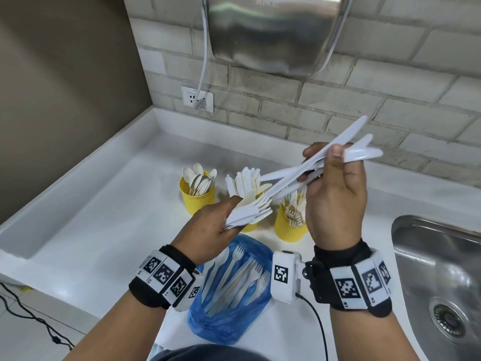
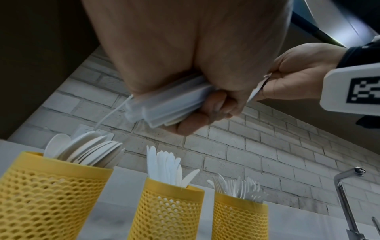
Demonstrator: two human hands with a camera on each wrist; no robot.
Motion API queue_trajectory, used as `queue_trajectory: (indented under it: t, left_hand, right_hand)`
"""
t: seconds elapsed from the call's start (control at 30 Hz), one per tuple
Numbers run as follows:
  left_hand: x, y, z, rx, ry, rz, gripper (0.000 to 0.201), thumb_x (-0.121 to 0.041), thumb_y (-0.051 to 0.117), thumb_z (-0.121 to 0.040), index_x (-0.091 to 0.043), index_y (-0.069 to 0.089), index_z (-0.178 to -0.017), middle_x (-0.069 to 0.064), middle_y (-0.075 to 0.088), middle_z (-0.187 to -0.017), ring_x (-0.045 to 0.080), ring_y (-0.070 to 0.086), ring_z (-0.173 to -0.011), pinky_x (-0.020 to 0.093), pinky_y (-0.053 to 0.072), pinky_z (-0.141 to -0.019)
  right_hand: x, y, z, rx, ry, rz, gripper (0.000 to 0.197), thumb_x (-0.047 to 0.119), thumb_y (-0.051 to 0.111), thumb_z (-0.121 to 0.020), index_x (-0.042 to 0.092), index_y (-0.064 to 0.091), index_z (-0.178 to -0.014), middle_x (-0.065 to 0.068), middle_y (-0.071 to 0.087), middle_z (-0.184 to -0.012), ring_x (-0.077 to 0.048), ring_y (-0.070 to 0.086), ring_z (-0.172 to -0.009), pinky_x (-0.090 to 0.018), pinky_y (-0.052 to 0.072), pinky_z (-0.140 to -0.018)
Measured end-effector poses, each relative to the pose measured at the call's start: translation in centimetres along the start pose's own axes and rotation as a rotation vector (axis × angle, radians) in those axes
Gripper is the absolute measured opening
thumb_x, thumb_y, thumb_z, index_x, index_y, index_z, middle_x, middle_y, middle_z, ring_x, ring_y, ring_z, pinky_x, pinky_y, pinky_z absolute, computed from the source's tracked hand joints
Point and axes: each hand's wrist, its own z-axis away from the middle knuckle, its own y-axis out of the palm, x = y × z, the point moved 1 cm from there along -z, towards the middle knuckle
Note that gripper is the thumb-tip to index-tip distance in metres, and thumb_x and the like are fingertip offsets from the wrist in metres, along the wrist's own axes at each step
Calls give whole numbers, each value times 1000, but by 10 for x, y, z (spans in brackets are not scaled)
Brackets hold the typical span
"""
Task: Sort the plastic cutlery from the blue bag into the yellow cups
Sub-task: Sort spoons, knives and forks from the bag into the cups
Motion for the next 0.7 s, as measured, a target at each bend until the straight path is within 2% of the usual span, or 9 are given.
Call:
queue_trajectory:
  t: [0.1, 0.17, 0.23, 0.3, 0.37, 0.47, 0.53, 0.6, 0.7]
  left_hand:
    - [0, 1, 1, 1, 3, 9, 38, -27, 62, -97, -38, 48, -131, -7, 71, -111, 15, 66, -93, 46, 55, -77]
    - [1, 1, 1, 0, 2, 19, 40, -28, 61, -98, -37, 48, -134, -8, 71, -116, 14, 67, -98, 46, 56, -80]
    - [2, 1, 1, -1, 1, 25, 40, -29, 61, -99, -36, 49, -136, -8, 70, -118, 14, 67, -101, 46, 56, -82]
    - [3, 1, 0, 1, -2, 24, 39, -31, 60, -98, -36, 49, -136, -9, 70, -118, 15, 67, -101, 46, 56, -81]
    - [3, 1, 0, 2, -5, 21, 40, -33, 60, -98, -36, 49, -136, -9, 70, -118, 15, 67, -100, 46, 56, -81]
    - [3, 1, -1, -3, -7, 18, 40, -30, 62, -98, -34, 51, -136, -9, 71, -116, 14, 67, -98, 45, 56, -81]
    - [2, 0, -1, -9, -8, 8, 39, -27, 63, -98, -33, 52, -136, -8, 71, -115, 12, 67, -96, 43, 56, -80]
    - [2, 0, -1, -13, -12, -9, 41, -25, 64, -98, -32, 51, -136, -8, 71, -115, 12, 66, -95, 41, 56, -79]
    - [1, -1, -1, -14, -15, -51, 41, -22, 64, -96, -33, 51, -134, -8, 72, -110, 13, 66, -90, 40, 56, -75]
  right_hand:
    - [3, -6, -7, -103, 13, -189, 22, 17, 32, -111, 13, 50, -99, -12, 69, -85, -33, 65, -88, -42, 53, -80]
    - [9, -10, -10, -155, 18, -280, 19, 19, 30, -112, 7, 44, -107, -16, 70, -81, -40, 69, -83, -51, 56, -81]
    - [14, -14, -12, -243, 12, -313, 16, 22, 30, -113, 8, 38, -115, -15, 69, -75, -38, 70, -67, -50, 59, -73]
    - [20, -18, -13, -321, -30, -226, 13, 24, 28, -113, 13, 36, -113, -12, 66, -68, -32, 64, -51, -46, 58, -62]
    - [25, -19, -12, -337, -94, -165, 11, 26, 28, -113, 18, 35, -110, -12, 58, -64, -30, 57, -44, -42, 54, -54]
    - [25, -17, -9, -305, -157, -161, 9, 29, 33, -112, 20, 35, -114, -10, 39, -65, -24, 39, -47, -31, 38, -48]
    - [24, -16, -9, -239, -173, -85, 7, 29, 37, -111, 22, 36, -112, -4, 32, -65, -19, 29, -49, -27, 27, -48]
    - [22, -13, -7, -114, -171, 39, 13, 32, 47, -107, 21, 40, -109, 2, 38, -65, -16, 33, -49, -25, 31, -47]
    - [20, -8, 0, 74, -155, 336, 33, 44, 61, -97, 11, 59, -100, -4, 49, -65, -24, 42, -52, -27, 40, -49]
